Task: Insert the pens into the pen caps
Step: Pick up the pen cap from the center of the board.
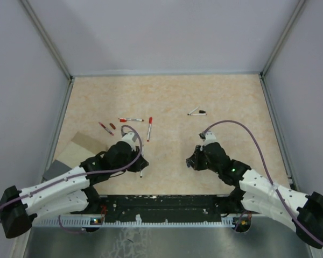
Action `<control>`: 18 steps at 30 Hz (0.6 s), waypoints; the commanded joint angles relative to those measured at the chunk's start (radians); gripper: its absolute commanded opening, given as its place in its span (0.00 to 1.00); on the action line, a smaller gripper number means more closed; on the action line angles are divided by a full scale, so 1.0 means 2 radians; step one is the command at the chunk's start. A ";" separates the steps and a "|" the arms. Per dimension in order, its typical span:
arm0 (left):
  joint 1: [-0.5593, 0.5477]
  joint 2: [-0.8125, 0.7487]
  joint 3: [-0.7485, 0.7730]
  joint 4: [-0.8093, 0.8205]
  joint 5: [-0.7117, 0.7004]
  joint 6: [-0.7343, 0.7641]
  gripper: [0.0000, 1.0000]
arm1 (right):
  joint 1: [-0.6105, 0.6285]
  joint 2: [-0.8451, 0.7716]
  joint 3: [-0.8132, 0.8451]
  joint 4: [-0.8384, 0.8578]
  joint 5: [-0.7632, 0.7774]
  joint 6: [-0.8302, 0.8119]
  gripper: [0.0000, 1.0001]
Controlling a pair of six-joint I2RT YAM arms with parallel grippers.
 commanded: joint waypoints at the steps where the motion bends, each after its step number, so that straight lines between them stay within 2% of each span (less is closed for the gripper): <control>1: 0.000 0.064 0.023 0.081 0.076 0.012 0.00 | -0.004 -0.036 -0.016 0.090 -0.068 -0.019 0.00; 6: 0.000 0.148 0.043 0.139 0.130 0.009 0.00 | -0.004 -0.043 -0.037 0.153 -0.136 -0.034 0.00; 11: -0.001 0.194 0.054 0.186 0.163 0.003 0.00 | -0.003 -0.042 -0.051 0.206 -0.171 -0.034 0.00; 18: -0.006 0.199 0.046 0.228 0.191 0.017 0.00 | -0.004 -0.048 -0.038 0.195 -0.134 -0.013 0.00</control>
